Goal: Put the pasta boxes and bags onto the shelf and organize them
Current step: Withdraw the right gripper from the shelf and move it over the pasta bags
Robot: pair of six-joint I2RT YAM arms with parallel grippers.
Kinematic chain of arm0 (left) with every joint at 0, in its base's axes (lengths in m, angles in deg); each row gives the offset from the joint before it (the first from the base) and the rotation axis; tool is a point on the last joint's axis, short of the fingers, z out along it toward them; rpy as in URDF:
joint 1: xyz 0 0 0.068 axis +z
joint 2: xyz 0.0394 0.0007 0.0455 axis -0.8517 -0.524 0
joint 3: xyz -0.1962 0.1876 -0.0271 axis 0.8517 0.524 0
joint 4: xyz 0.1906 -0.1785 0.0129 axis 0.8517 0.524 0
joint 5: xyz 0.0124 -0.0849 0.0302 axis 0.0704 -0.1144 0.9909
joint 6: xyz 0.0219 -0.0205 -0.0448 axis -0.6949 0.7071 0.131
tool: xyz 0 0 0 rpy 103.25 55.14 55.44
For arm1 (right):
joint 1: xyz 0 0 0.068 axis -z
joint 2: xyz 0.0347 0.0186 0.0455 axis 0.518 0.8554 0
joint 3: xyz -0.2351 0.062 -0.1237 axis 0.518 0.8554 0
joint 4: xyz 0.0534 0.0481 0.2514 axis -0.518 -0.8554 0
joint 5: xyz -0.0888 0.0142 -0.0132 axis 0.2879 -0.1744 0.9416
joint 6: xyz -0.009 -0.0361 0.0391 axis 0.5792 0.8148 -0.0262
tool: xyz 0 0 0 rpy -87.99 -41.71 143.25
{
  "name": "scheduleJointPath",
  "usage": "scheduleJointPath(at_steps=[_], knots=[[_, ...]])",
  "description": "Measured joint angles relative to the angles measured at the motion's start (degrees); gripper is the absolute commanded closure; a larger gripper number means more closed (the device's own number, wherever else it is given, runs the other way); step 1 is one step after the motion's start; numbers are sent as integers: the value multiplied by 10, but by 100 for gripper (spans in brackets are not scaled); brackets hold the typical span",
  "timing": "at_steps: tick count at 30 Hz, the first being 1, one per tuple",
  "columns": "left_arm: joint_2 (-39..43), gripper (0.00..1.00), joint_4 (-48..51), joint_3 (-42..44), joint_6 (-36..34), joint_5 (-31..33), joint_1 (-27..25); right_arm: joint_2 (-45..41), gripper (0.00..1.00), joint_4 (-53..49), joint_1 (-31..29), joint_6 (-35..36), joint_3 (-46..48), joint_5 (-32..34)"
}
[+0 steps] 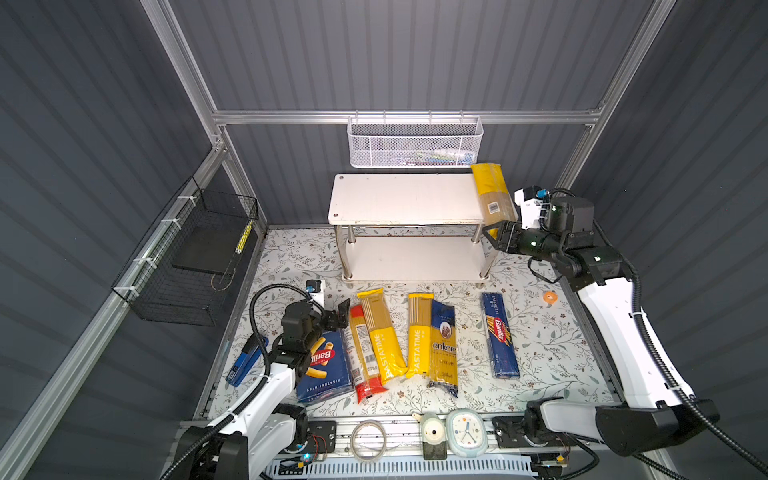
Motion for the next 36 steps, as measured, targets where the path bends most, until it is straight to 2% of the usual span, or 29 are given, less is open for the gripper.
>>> scheduleJointPath(at_steps=[16,30,36], knots=[[0,0,0,0,0,0,0,-4,43,-43,-38,33,-33,74],[0,0,0,0,0,0,0,-69,42,-85,-76,46,-41,123],[0,0,0,0,0,1,0,-80,41,-139,-142,64,-43,199]])
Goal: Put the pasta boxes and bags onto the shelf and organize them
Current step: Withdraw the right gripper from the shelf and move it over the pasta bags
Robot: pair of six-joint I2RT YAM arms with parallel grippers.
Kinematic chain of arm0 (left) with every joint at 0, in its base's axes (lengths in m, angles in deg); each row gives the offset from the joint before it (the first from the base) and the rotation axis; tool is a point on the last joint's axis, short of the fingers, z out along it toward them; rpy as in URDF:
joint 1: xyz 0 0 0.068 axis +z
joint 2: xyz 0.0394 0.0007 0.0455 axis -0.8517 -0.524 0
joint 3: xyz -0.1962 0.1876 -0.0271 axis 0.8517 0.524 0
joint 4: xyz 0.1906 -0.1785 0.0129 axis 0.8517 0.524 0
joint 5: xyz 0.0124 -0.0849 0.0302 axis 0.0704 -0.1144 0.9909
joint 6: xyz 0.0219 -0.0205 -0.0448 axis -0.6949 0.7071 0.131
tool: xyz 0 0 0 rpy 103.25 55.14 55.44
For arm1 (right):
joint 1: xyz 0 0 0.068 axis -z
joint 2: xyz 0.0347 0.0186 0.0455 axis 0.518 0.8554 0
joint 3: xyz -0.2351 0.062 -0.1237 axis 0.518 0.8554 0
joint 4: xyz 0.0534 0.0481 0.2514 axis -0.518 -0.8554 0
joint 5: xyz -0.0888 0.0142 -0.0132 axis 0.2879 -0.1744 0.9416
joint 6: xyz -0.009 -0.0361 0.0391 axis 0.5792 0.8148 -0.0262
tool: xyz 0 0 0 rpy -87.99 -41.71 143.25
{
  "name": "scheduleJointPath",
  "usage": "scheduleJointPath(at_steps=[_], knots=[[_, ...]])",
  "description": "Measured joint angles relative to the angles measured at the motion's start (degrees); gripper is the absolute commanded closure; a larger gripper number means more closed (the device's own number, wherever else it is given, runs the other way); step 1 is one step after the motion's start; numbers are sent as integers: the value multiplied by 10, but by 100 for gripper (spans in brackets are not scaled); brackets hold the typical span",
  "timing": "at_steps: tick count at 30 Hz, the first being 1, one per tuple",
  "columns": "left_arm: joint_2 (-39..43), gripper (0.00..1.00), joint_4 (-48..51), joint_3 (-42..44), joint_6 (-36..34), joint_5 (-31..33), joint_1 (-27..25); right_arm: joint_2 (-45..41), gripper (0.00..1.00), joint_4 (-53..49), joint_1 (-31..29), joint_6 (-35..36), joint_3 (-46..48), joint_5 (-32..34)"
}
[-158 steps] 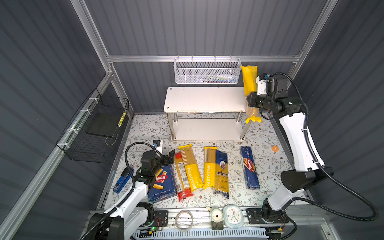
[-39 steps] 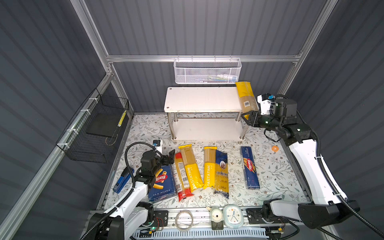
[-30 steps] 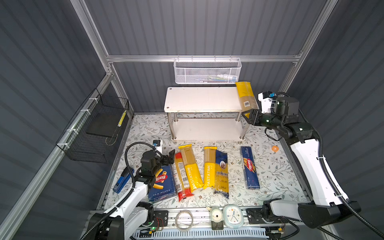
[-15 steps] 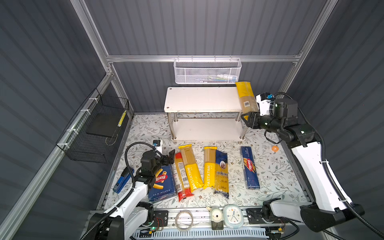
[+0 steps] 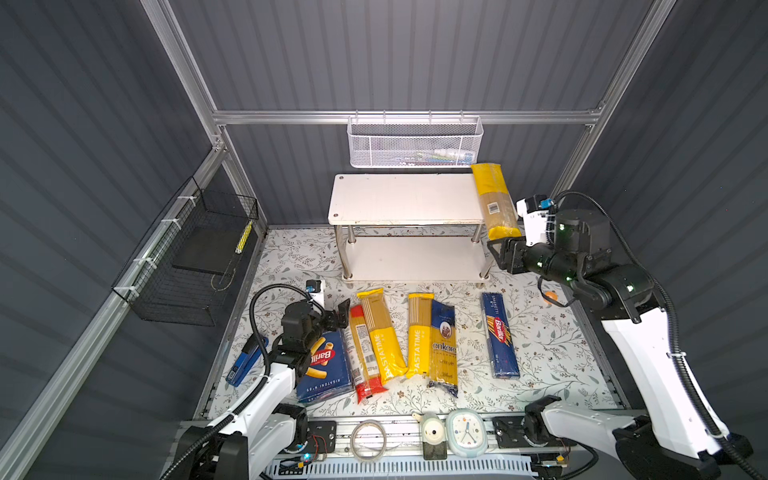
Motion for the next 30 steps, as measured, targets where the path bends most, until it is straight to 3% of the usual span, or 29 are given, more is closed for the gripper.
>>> scheduleJointPath(at_steps=[4,13,30], knots=[[0,0,0,0,0,1,0,-34,40,-1,-59,1,53,32],[17,0,0,5,0,1,0,-162,39,75,-156,-35,290,55],[2,0,0,5,0,1,0,-170,38,166,-179,-169,496,123]])
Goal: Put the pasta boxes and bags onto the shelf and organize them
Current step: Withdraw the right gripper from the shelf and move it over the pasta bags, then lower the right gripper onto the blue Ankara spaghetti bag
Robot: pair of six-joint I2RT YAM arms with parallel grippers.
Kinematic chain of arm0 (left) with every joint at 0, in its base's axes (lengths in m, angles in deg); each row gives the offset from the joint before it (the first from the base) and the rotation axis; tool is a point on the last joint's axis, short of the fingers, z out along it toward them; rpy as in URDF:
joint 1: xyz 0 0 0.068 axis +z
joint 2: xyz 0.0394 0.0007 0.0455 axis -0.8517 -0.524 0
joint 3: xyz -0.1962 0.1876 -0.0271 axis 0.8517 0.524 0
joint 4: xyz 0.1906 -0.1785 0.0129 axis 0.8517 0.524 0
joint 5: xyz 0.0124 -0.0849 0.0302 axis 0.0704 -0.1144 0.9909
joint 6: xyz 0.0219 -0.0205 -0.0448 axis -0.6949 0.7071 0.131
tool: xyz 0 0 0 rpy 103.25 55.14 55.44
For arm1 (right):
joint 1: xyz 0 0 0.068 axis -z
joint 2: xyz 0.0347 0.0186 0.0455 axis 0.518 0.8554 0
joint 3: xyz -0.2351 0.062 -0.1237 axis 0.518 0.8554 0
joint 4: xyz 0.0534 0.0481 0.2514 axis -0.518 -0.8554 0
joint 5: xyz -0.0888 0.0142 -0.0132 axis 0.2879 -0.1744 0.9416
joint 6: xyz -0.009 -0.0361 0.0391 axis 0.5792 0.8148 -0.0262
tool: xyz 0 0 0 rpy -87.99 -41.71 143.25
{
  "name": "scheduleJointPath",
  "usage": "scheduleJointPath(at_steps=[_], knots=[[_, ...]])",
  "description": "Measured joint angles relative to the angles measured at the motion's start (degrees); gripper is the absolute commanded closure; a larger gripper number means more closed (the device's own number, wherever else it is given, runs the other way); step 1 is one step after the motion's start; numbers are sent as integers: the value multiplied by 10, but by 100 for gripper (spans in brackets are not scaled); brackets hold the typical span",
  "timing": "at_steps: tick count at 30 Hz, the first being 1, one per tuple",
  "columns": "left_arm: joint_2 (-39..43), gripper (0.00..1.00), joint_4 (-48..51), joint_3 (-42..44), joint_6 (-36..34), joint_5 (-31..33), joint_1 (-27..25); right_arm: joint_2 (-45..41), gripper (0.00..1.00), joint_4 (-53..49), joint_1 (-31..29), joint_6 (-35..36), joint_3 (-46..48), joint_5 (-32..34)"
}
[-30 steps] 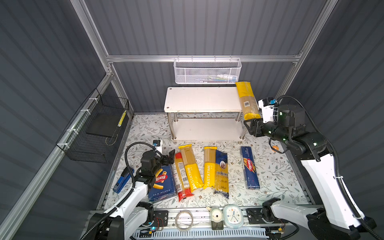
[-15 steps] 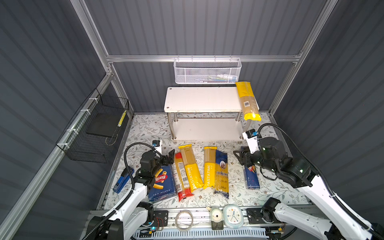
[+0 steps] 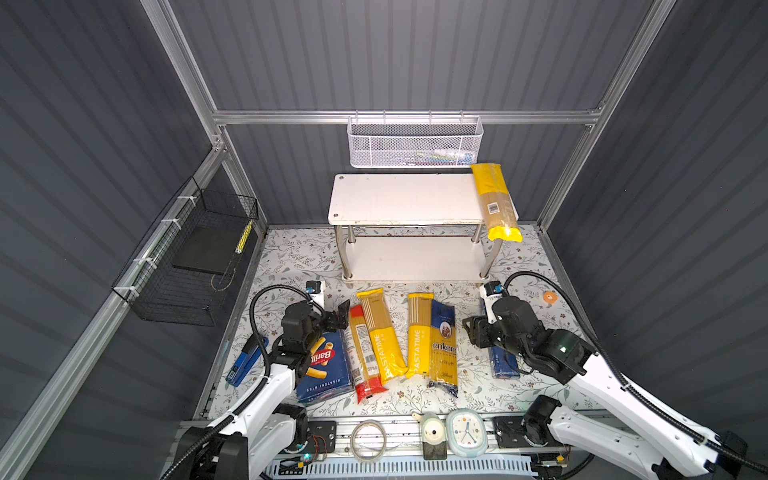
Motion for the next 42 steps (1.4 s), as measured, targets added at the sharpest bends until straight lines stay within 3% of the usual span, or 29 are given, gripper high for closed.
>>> scheduleJointPath(at_steps=[15,21,42], knots=[[-2,0,0,0,0,0,0,150,39,60,-28,-16,32,-28],[-2,0,0,0,0,0,0,230,34,66,-52,-14,22,-21],[-2,0,0,0,0,0,0,323,25,128,-83,-21,24,-25]])
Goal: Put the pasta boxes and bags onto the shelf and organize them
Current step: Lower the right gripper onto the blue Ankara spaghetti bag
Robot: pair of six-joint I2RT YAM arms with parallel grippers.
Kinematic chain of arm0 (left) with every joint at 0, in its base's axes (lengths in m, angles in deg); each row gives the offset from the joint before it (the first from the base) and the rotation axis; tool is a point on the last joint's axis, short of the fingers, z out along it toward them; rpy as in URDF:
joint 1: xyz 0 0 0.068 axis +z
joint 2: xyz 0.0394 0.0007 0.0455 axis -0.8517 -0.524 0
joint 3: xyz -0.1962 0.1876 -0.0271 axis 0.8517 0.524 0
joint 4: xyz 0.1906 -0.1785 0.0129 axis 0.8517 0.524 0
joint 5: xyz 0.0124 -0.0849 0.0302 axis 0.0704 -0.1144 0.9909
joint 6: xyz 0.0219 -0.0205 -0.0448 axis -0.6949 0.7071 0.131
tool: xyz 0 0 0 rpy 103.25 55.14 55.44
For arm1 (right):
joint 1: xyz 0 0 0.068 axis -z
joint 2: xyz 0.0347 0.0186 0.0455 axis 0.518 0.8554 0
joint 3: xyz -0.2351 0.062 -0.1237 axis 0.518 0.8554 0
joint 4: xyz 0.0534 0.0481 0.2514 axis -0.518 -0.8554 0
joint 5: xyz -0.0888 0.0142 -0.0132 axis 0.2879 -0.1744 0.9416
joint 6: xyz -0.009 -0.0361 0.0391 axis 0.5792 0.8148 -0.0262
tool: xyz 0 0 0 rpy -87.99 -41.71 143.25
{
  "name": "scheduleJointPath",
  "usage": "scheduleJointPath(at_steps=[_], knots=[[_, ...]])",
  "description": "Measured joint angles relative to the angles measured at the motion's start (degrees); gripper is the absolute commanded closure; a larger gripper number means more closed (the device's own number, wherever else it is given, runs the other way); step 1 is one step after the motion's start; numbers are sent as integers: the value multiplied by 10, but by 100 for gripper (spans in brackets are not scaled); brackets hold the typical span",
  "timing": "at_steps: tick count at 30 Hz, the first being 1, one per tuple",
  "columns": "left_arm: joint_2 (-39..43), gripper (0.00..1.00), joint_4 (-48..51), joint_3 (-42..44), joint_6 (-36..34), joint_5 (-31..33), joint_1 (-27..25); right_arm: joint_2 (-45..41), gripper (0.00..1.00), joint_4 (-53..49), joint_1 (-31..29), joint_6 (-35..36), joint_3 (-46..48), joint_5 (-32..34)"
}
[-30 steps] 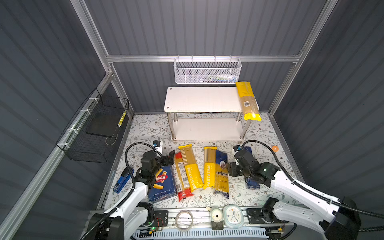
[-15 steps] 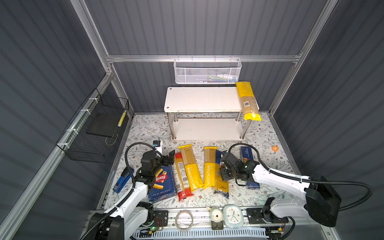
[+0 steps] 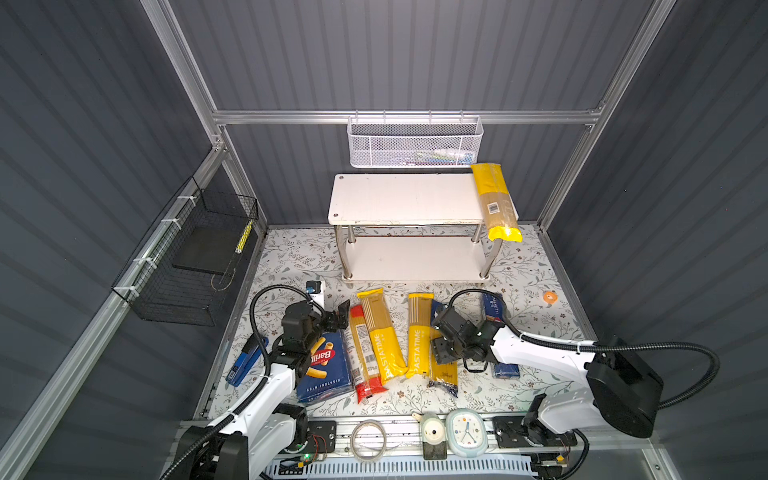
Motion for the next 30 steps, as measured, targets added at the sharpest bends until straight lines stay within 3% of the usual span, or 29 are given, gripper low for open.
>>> scheduleJointPath(at_steps=[11,18,30], knots=[[0,0,0,0,0,0,0,-14,21,7,9,-24,25,7],[0,1,0,0,0,0,0,-69,16,-20,57,-42,65,-17],[0,0,0,0,0,0,0,-161,8,-80,59,-12,12,-24]])
